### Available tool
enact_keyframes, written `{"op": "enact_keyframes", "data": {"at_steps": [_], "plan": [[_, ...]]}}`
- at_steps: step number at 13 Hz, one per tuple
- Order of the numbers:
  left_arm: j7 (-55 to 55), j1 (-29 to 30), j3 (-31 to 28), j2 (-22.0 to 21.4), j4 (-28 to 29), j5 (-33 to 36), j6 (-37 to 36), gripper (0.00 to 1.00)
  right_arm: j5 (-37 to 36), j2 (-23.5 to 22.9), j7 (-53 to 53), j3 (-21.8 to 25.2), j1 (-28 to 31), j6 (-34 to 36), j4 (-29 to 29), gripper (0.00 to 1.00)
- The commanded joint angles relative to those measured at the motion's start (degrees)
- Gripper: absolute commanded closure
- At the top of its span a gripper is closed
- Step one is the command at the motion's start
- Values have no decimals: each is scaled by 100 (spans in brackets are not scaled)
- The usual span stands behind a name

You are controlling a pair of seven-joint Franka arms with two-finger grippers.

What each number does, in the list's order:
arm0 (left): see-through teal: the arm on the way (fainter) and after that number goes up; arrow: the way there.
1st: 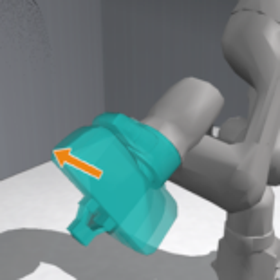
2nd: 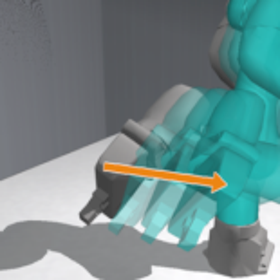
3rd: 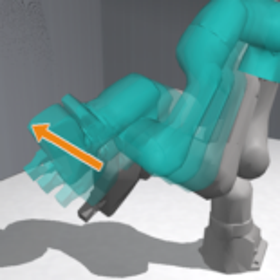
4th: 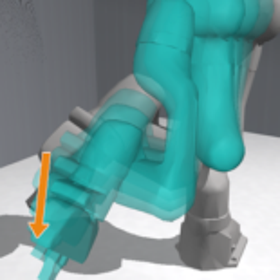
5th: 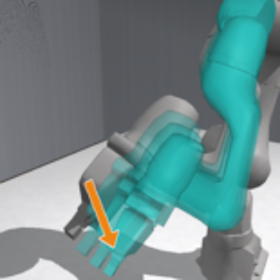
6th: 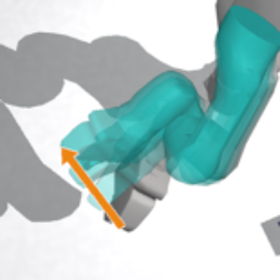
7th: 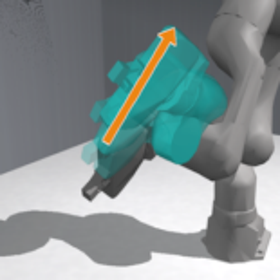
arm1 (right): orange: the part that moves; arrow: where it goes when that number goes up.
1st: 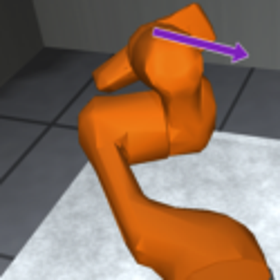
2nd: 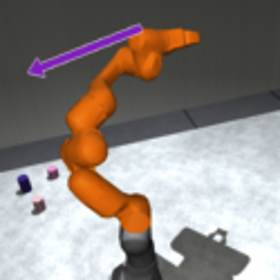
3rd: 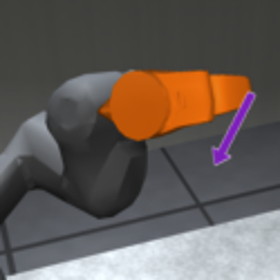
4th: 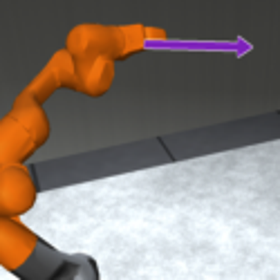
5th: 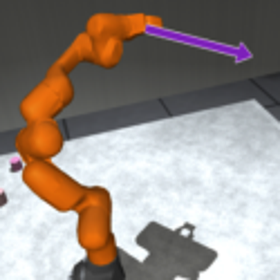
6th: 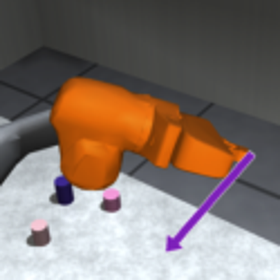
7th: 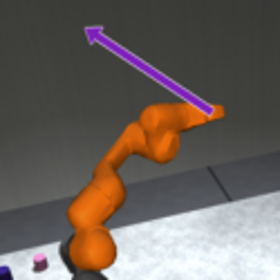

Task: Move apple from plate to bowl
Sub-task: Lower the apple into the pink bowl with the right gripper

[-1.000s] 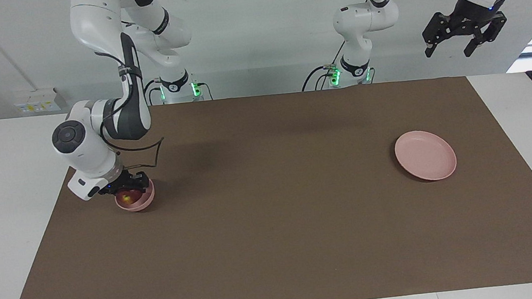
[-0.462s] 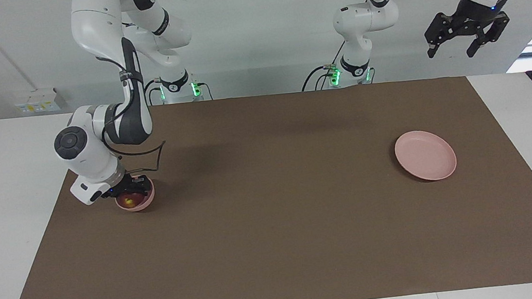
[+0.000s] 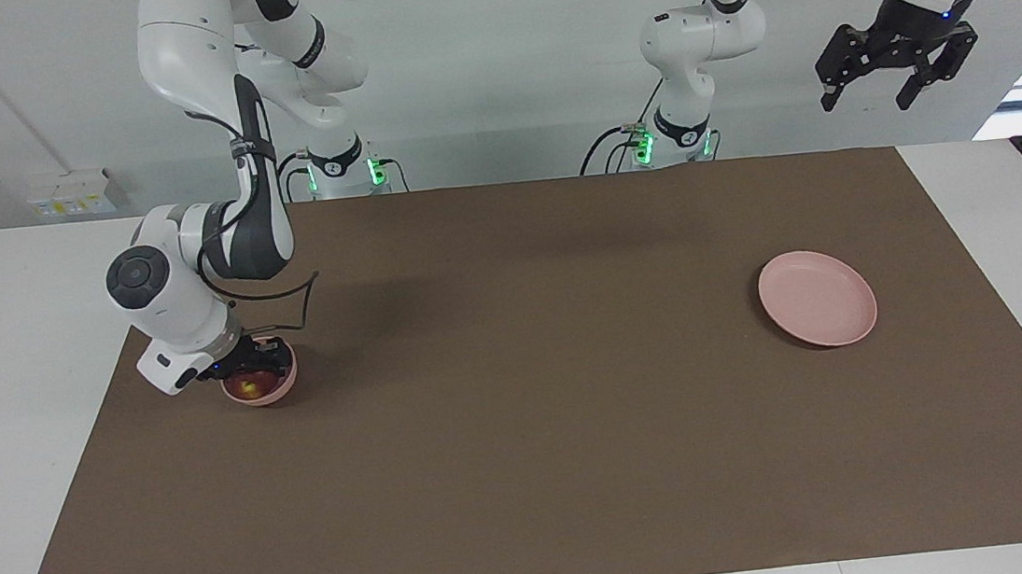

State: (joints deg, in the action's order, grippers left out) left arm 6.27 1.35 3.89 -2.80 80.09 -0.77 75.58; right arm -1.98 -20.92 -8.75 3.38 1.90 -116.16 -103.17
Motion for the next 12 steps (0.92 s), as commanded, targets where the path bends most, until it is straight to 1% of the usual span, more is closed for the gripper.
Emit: {"op": "enact_keyframes", "data": {"at_steps": [1, 6, 7, 8, 9, 10, 12], "plan": [[85, 85, 33, -159, 209, 51, 88, 0, 102, -52, 101, -48, 38, -135, -1, 100], [85, 85, 33, -159, 209, 51, 88, 0, 111, -70, 101, -48, 47, -152, -36, 100], [85, 85, 33, -159, 209, 51, 88, 0, 111, -70, 110, -48, 38, -152, -36, 93], [85, 85, 33, -159, 209, 51, 88, 0, 111, -70, 136, -48, 47, -152, -36, 71], [93, 85, 33, -159, 209, 51, 88, 0, 111, -70, 136, -48, 47, -152, -36, 58], [93, 85, 33, -159, 209, 51, 88, 0, 111, -70, 136, -48, 47, -152, -36, 48], [85, 85, 33, -159, 209, 51, 88, 0, 111, -70, 136, -48, 47, -144, -36, 40]]}}
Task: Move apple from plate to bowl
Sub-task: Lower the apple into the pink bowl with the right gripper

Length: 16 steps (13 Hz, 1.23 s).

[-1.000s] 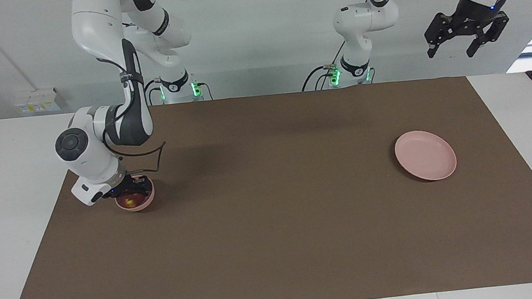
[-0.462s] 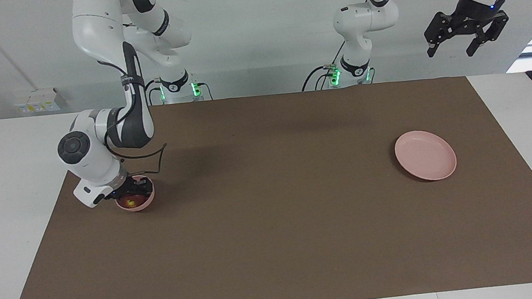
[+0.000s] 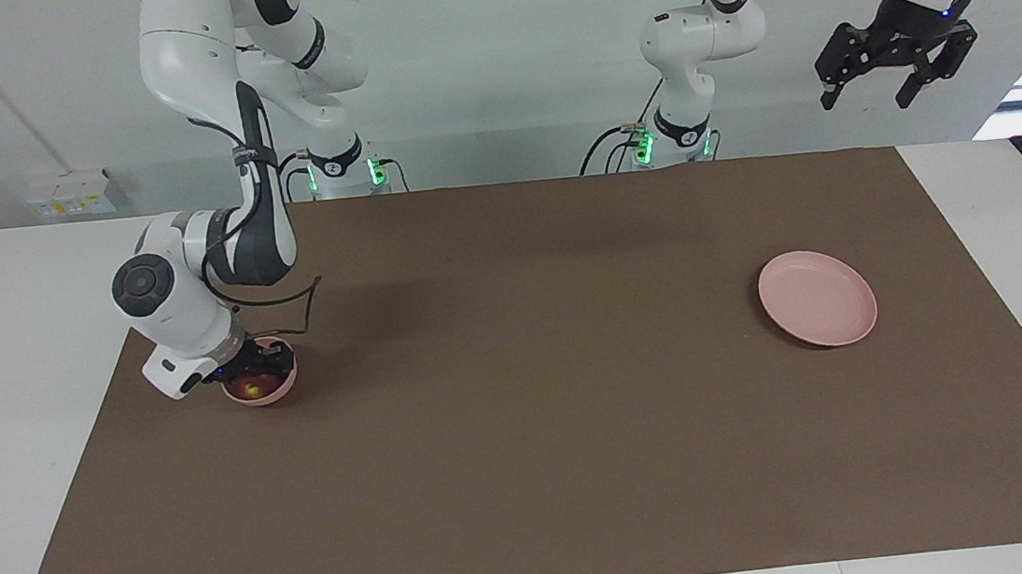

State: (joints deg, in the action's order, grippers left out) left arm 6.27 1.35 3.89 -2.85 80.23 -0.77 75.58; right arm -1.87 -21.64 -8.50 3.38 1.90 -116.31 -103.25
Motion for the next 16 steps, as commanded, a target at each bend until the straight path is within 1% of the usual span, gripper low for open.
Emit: {"op": "enact_keyframes", "data": {"at_steps": [1, 3, 4, 5, 7, 12, 14, 16], "plan": [[85, 93, 33, -154, 194, 51, 79, 0, 99, 2, 112, -48, 47, -129, -19, 38], [85, 94, 33, -154, 194, 51, 88, 0, 99, 2, 112, -48, 47, -129, -19, 23], [85, 85, 33, -154, 194, 51, 88, 0, 99, 2, 112, -48, 56, -129, -19, 20], [85, 85, 33, -154, 194, 51, 88, 0, 99, 2, 120, -39, 56, -129, -19, 8], [85, 93, 33, -154, 194, 51, 88, 0, 99, 2, 121, -48, 47, -120, -10, 0], [85, 94, 33, -154, 194, 51, 88, 0, 108, 63, 156, -48, 47, -14, 69, 0], [85, 94, 33, -154, 194, 51, 88, 0, 108, 221, 208, -57, 30, -14, 69, 0], [85, 94, 33, -154, 194, 51, 88, 0, 100, 475, 339, -74, 21, -14, 69, 0]]}}
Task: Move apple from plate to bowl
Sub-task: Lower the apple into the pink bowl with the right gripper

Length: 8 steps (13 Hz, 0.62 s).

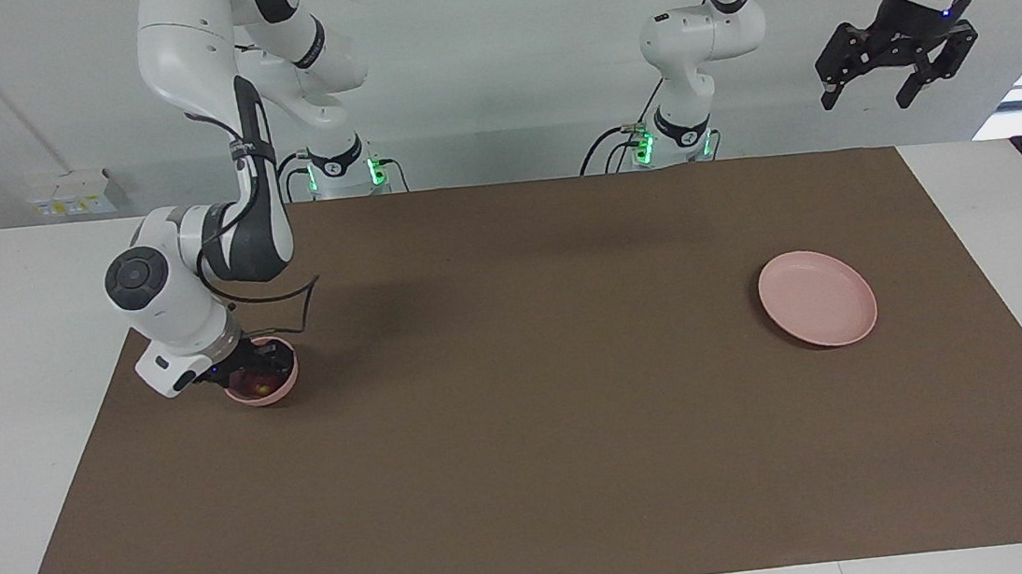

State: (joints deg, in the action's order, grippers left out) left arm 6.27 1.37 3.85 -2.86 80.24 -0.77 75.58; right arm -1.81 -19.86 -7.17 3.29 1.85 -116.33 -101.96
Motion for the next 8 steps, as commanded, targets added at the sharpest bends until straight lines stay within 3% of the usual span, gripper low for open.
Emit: {"op": "enact_keyframes", "data": {"at_steps": [1, 8], "plan": [[85, 92, 37, -154, 194, 51, 88, 0, 76, 429, 259, -74, 26, -13, -52, 0], [85, 92, 37, -163, 194, 51, 88, 0, -294, 1449, 1409, -83, -536, 742, -70, 0]]}}
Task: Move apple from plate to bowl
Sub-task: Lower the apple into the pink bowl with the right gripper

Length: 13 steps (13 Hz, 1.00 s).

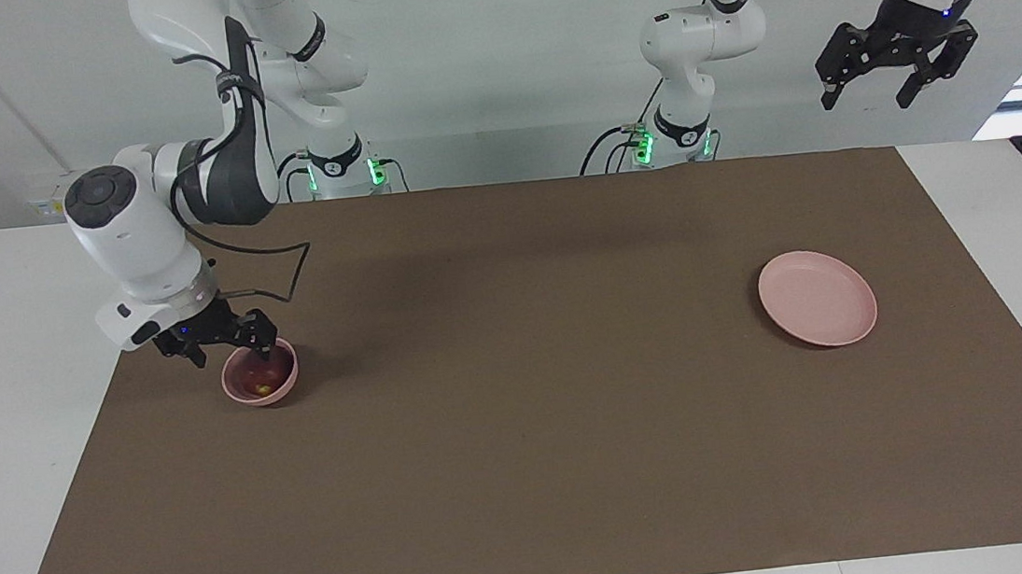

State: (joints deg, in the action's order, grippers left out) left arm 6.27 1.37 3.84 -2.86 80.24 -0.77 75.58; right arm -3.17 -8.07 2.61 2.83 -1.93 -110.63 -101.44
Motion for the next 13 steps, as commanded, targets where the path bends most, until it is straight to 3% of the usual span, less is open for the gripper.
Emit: {"op": "enact_keyframes", "data": {"at_steps": [1, 5, 11, 13], "plan": [[85, 92, 38, -154, 194, 51, 88, 0, -158, 419, 590, -37, -272, 321, -112, 0], [85, 92, 38, -154, 194, 51, 88, 0, -149, 1105, 575, -37, -282, 953, 97, 0], [85, 92, 38, -154, 194, 51, 88, 0, -149, 1150, 224, 77, -194, 2816, 1494, 0], [85, 92, 38, -154, 194, 51, 88, 0, 0, 1360, 92, 77, -37, 2881, 1339, 0]]}}
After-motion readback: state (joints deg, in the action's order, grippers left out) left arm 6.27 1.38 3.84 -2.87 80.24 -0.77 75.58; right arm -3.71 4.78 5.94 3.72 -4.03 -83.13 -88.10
